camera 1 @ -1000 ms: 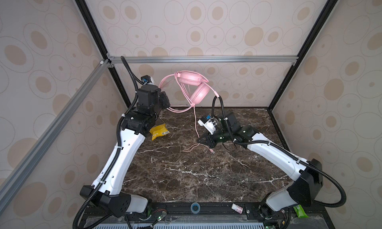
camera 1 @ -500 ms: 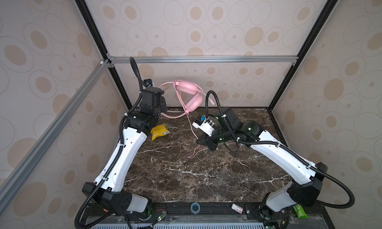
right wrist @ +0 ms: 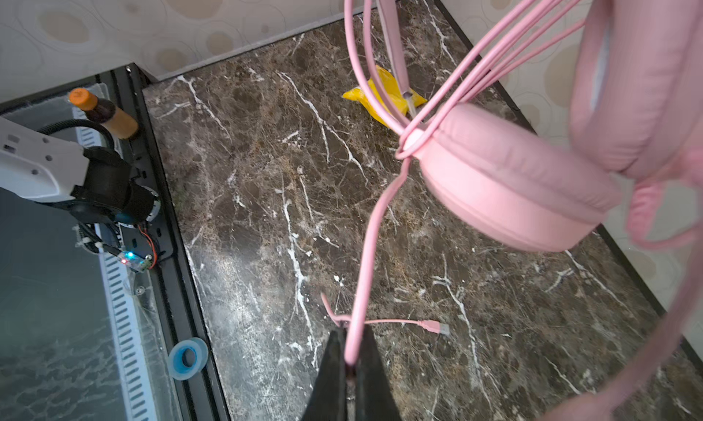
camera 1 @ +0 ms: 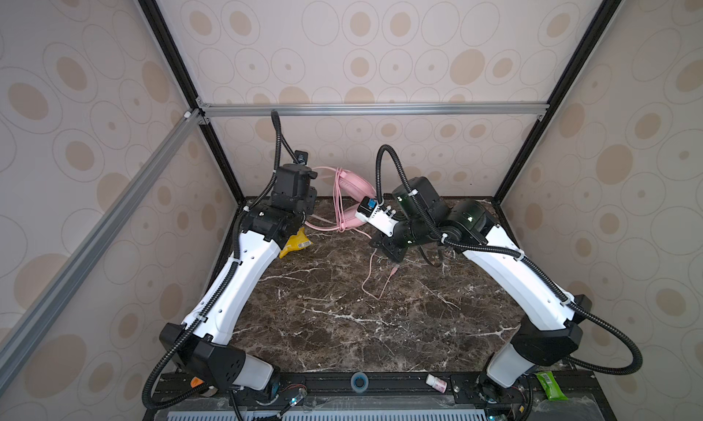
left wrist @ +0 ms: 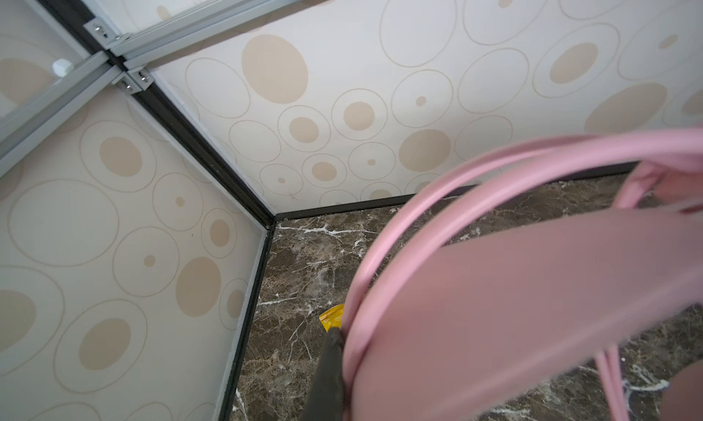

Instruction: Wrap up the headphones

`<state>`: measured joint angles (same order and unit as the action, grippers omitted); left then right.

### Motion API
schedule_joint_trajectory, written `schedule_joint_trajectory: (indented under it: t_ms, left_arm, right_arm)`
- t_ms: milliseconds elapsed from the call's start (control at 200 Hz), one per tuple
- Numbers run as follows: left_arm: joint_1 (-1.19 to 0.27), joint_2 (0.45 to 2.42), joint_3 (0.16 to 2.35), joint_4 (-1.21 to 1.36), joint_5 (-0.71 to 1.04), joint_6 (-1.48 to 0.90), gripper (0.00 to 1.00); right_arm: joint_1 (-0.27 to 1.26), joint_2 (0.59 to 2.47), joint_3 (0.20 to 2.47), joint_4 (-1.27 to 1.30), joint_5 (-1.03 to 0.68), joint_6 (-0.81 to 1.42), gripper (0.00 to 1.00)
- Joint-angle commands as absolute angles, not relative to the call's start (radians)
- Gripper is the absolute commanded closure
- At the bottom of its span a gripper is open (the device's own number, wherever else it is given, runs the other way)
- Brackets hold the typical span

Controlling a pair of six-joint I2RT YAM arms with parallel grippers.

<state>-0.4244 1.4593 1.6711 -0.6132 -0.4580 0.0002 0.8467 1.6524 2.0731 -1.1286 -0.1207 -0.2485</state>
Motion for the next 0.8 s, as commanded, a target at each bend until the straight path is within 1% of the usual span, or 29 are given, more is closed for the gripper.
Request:
schedule_joint_trajectory:
  t_ms: [0, 240, 330, 460, 660, 795]
  left_arm:
    - [-0.463, 1.459, 1.688, -0.533, -0.489, 0.11, 1.0]
    - [-0.517, 1.46, 1.658, -0.493, -0.524, 0.26, 1.0]
    - [-0.528, 1.456, 1.639, -0.475, -0.567, 0.29, 1.0]
    - [-0.549, 1.443, 1.606, -0.425, -0.673, 0.326, 1.0]
    - [-0.567, 1.431, 1.577, -0.346, -0.878, 0.337, 1.0]
    - [-0.59, 1.415, 1.533, -0.22, -1.008, 0.434, 1.0]
  right_arm:
    - [0.855, 1.648, 2.111, -1.19, -0.028, -0.3, 1.0]
    - [0.854, 1.631, 2.103, -1.198, 0.121, -0.337, 1.0]
    - [0.854, 1.624, 2.094, -1.204, 0.172, -0.344, 1.0]
    - [0.854, 1.613, 2.092, -1.212, 0.199, -0.341, 1.0]
    - [0.855, 1.616, 2.106, -1.227, 0.176, -0.324, 1.0]
    - [0.855, 1.624, 2.122, -1.244, 0.177, -0.322, 1.0]
